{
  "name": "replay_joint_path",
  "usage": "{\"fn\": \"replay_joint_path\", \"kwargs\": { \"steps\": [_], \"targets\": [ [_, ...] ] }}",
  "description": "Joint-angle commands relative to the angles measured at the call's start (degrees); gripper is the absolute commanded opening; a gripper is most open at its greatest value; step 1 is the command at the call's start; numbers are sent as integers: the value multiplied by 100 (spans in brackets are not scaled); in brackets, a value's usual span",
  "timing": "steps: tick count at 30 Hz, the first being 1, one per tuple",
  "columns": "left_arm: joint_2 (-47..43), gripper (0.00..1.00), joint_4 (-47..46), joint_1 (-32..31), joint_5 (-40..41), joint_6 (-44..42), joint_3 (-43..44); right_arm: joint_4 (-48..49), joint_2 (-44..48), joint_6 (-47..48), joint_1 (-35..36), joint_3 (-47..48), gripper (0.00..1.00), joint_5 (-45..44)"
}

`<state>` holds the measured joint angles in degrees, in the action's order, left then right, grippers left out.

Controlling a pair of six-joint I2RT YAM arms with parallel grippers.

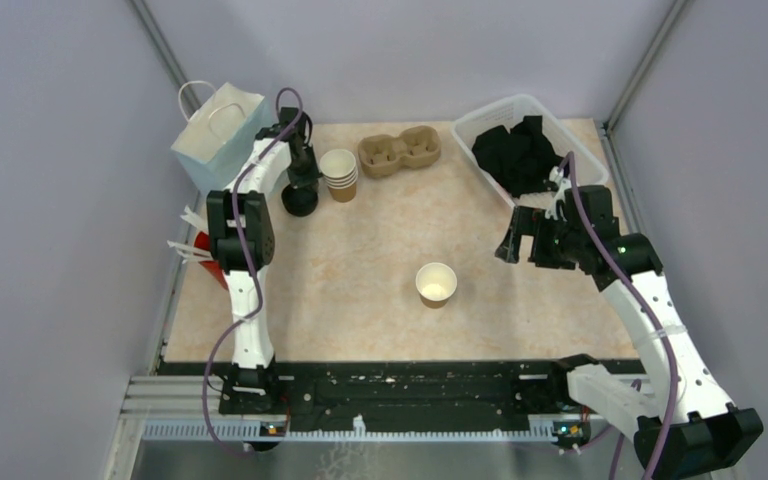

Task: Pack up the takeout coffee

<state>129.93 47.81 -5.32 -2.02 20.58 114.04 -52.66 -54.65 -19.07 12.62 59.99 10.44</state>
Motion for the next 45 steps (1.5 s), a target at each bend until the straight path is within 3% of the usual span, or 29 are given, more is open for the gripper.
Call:
{"fn": "replay_joint_path", "kwargs": {
  "steps": [1,3,18,32,45],
  "targets": [
    [-28,5,-33,-1,90,-88,225,237,16,62,-32,66,99,33],
    [-52,0,10,5,84,-89,273,245,16,61,-32,58,99,37],
    [-658,0,301,78,88,-83,330,275,128,53,-32,-44,99,74],
    [-1307,0,557,84,605,-29,213,329,191,26,-32,-96,99,130],
    [-1977,0,546,110,-264,206,123,352,188,17,-32,-89,99,251]
  ]
}}
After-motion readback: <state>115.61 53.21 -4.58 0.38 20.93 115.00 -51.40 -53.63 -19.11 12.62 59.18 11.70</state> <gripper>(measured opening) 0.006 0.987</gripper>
